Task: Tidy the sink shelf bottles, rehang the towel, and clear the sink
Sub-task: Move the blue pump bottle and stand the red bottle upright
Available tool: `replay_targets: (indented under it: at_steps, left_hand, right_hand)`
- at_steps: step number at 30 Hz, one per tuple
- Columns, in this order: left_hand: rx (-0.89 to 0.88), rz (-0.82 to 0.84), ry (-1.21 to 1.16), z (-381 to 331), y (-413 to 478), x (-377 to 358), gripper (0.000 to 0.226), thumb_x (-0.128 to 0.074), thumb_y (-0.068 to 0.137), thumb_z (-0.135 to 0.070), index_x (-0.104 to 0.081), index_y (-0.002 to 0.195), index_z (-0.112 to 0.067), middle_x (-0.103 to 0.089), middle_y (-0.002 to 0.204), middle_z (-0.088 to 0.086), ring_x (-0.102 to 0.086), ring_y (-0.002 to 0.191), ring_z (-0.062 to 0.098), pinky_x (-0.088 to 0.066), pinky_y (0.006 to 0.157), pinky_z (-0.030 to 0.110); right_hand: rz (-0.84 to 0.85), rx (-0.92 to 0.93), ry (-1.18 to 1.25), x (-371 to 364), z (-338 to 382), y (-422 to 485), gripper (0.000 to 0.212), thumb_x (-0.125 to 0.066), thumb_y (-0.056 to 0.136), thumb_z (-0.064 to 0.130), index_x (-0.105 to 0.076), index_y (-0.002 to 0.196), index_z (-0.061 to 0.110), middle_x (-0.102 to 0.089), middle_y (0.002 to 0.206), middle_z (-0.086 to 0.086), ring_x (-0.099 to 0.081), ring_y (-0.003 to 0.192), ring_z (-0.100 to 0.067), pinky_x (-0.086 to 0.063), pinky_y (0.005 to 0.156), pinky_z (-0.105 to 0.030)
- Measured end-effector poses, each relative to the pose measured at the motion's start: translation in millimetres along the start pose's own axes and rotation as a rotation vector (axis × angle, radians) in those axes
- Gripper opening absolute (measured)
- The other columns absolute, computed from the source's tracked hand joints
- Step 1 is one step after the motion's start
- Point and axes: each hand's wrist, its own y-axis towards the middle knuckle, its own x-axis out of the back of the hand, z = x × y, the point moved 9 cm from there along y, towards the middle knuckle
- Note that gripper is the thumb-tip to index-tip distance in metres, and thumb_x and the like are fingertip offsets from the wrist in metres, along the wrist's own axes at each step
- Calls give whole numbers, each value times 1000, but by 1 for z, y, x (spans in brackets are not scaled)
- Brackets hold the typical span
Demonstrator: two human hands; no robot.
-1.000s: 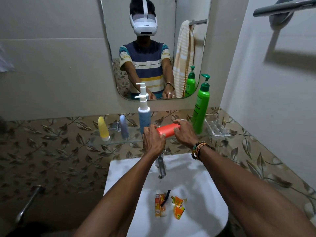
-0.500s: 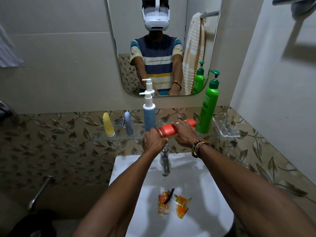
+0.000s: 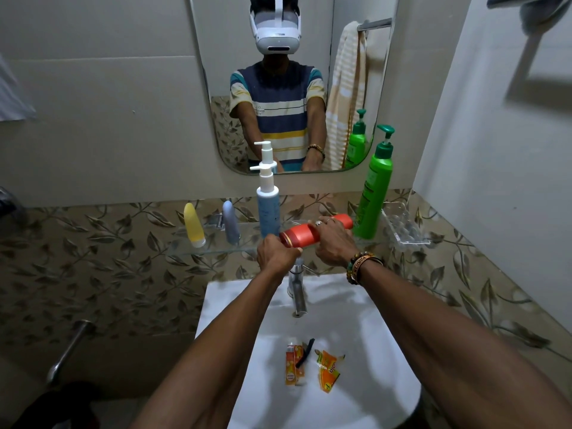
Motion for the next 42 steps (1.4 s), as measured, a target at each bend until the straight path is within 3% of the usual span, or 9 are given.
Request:
replay_targets:
  at_steps: [12, 19, 24, 27, 31, 39, 42]
  left_hand:
    - [123, 35, -234, 19, -7, 7, 53, -87, 64, -6, -66, 113, -7, -68, 108, 10, -65, 102, 31, -57, 90, 43]
    - [144, 102, -340, 20, -10, 4, 63, -88, 63, -5, -62, 120, -4, -66, 115, 13, -64, 108, 32, -55, 95, 44]
    - [103, 137, -415, 20, -10, 5, 50, -88, 65, -12, -65, 108, -3, -70, 106, 15, -67, 95, 25, -57, 92, 41]
    - [56, 164, -454, 12, -11, 8, 47, -87, 67, -12, -66, 109, -2, -71, 103, 18, -61, 82, 22, -55, 78, 33]
    - [-2, 184, -587, -3, -12, 14, 48, -85, 66, 1, -65, 110, -3, -71, 103, 16, -68, 73, 16, -54, 60, 20]
    - [-100, 226, -745, -31, -11, 20, 52, -66, 76, 11, -54, 125, 0, -63, 117, 29, -66, 102, 38, -57, 87, 40]
    - [-138, 218, -781, -46, -10, 24, 42, -61, 81, 9, -58, 122, 0, -65, 113, 25, -65, 97, 33, -57, 90, 41]
  right_hand:
    - [11, 26, -9, -3, 9, -14, 71, -60, 81, 2, -40, 146, 21, -40, 146, -7, -34, 135, -29, -38, 105, -50]
    - [7, 32, -2, -6, 12, -18, 73, -59, 82, -1, -37, 149, 20, -38, 150, -9, -29, 140, -31, -34, 111, -53]
    - [-47, 32, -6, -2, 12, -17, 73, -56, 82, -2, -39, 148, 25, -43, 144, -5, -35, 132, -28, -36, 101, -49]
    - [-101, 19, -5, 1, 10, -16, 75, -58, 81, -1, -38, 148, 27, -46, 140, -3, -37, 128, -27, -37, 99, -48]
    - [-177, 9, -4, 7, 5, -15, 74, -61, 84, 3, -36, 150, 28, -48, 138, -3, -41, 125, -27, -37, 100, -46]
    - [-313, 32, 113, 29, -2, -16, 60, -56, 93, 6, -41, 148, 26, -58, 125, -6, -48, 109, -26, -43, 95, -42]
    - [-336, 47, 155, 38, -1, -16, 59, -56, 94, 10, -40, 150, 23, -59, 127, -8, -50, 112, -29, -44, 95, -42]
